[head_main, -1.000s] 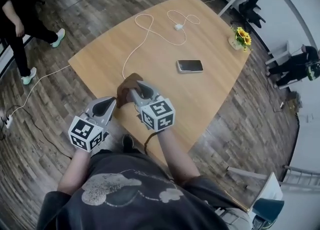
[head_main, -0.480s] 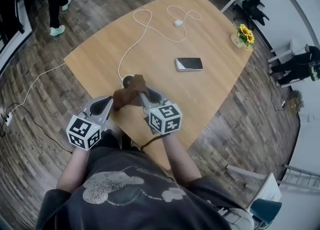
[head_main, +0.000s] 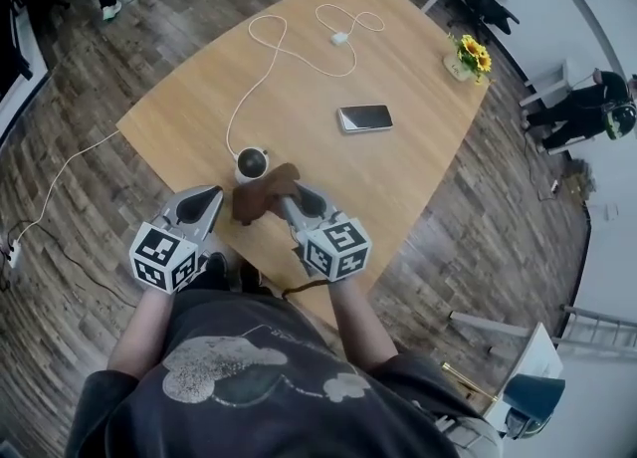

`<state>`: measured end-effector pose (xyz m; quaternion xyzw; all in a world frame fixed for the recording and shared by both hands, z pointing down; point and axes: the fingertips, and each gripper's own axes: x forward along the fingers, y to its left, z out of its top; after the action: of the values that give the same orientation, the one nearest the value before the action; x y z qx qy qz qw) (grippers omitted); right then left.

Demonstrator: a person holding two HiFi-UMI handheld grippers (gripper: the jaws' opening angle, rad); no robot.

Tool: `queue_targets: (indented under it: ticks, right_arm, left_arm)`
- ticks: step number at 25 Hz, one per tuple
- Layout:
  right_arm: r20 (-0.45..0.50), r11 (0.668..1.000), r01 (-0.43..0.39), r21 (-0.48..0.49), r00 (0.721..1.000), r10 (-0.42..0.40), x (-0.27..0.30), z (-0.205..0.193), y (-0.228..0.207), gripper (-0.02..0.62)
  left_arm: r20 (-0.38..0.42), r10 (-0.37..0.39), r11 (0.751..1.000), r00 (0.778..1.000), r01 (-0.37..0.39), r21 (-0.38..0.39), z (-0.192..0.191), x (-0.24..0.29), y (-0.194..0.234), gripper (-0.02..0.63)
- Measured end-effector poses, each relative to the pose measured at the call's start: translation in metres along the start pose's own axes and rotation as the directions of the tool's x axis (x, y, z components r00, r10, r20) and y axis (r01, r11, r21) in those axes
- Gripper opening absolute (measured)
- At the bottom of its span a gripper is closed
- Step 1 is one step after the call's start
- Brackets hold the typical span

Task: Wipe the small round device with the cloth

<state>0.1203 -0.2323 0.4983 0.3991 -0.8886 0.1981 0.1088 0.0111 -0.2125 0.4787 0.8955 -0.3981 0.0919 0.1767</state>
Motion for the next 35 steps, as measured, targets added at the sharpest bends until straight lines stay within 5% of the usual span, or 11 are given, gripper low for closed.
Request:
queue_targets:
  ticks: [5,13,26,30,35]
  right_arm:
    - [-0.005,0.992,-0.089,-0.086,0.996,0.089,0.018,0.006,0.048,0.054]
    - [-0.119,0.993,-0.050,-0.110,0.992,0.037,0.072,-0.019,0.046,0.054]
    - [-0.315,0.997,0.080,0.021,0.946,-0.070,0.094,-0.090,0.029,0.054]
    - [-0.301,0.988,0.106,0.109,0.951,-0.068,0.095,-0.098,0.025,0.054]
    - [-0.279,0.991,0.087,0.099,0.958,-0.057,0.089,-0.090,0.032,0.054]
  left_arm:
    - [0.003,-0.027,1.000,1.000,0.027,0.007,0.005,-0.002,0.003,0.018]
    - [0.006,-0.024,1.000,1.000,0.024,-0.007,0.006,-0.011,0.016,0.017]
    - [-0.006,-0.008,0.999,1.000,0.007,-0.050,-0.007,-0.025,0.045,0.017]
    - [-0.010,-0.016,0.999,1.000,0.016,-0.050,-0.008,-0.024,0.045,0.017]
    - [-0.014,-0.034,0.998,0.999,0.033,-0.047,-0.010,-0.023,0.042,0.018]
